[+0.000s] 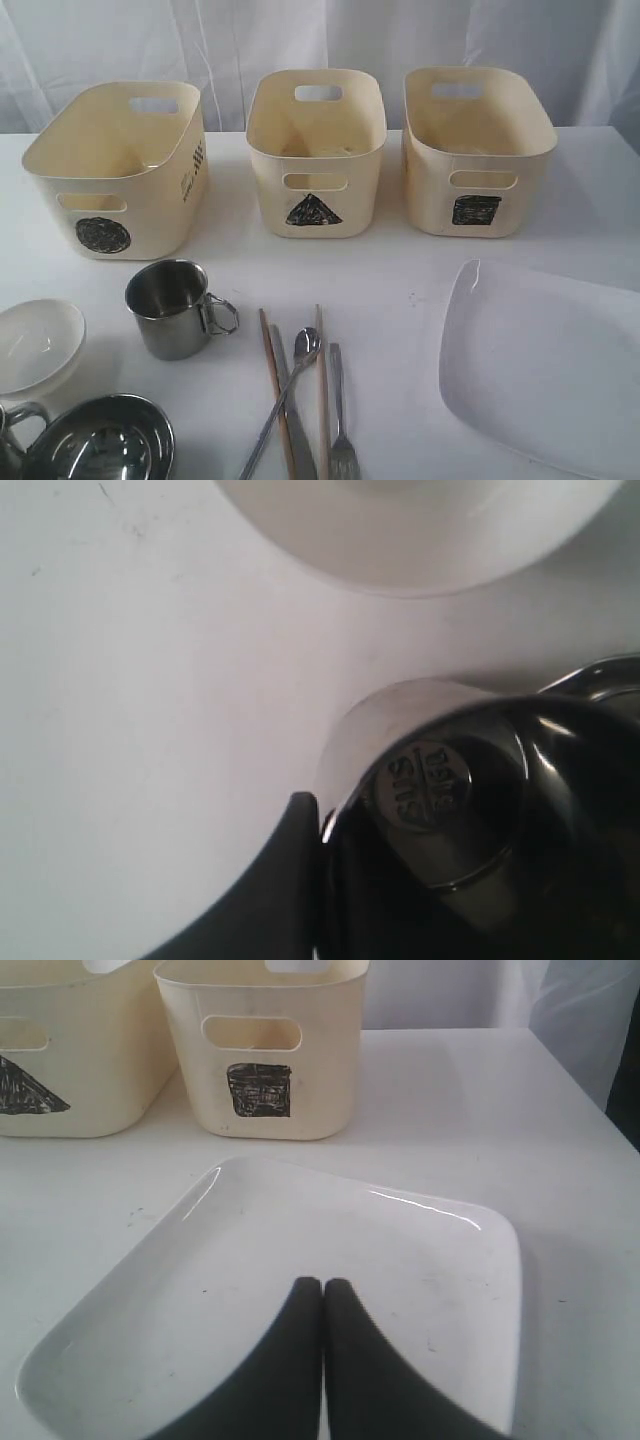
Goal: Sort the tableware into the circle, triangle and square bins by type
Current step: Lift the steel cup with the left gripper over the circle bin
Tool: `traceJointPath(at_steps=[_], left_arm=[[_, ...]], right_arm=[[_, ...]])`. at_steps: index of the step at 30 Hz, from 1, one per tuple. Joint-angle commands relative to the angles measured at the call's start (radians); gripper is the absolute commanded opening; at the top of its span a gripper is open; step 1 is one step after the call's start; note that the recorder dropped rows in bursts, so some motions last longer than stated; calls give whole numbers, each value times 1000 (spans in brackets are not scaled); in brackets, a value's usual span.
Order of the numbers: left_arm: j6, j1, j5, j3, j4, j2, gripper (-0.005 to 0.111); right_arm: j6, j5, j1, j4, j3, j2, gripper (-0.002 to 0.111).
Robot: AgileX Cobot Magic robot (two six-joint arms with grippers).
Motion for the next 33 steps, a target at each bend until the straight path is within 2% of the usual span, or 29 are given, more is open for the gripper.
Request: traceJointPath(at_steps=[1,5,10,12,14,17,18,19,20,21,22,25,27,29,33], left_arm=[[3,-3,237,-147,15,-3,0],[3,-3,396,-276,15,-3,0],[3,-3,526,-427,17,-3,0],[3,-3,541,-481,5,-9,0],[5,-3,501,-529,-16,-21,0],[7,-3,325,-586,-60,-41,0],[7,-3,118,-590,-123,-47,0],[7,-3,26,-586,-170,-47,0],[7,-3,-207,-571,-268,-32,0],[7,-3,-292,-565,-308,-22,0],[7,-3,-473,-558,-381,12,0],[-36,-3,-774,-555,-425,140,0],[-93,-3,-801,-561,-425,229,0],[-103,-29,-736,-584,-401,314,0],[-103,-125,-734,-604,-150,416,0]], right_arm=[[1,-8,-5,-2,0,-6,0],[1,-8,-5,-2,0,-6,0],[1,-8,-5,-2,0,-6,0],[1,-8,-5,-2,0,-6,0],[1,-8,-5,-2,0,-6,0],[1,-8,-5,-2,0,-6,0],[1,-8,-5,-2,0,-6,0],[1,-8,-5,-2,0,-6,0],[1,-8,-5,-2,0,-6,0],[1,-8,-5,-2,0,-6,0],[1,-8,-5,-2,0,-6,0],[1,-8,-5,-2,0,-6,0],[1,-8,-5,-2,0,-6,0],[1,-8,-5,-2,0,-6,0],[1,-8,-5,-2,0,-6,0]])
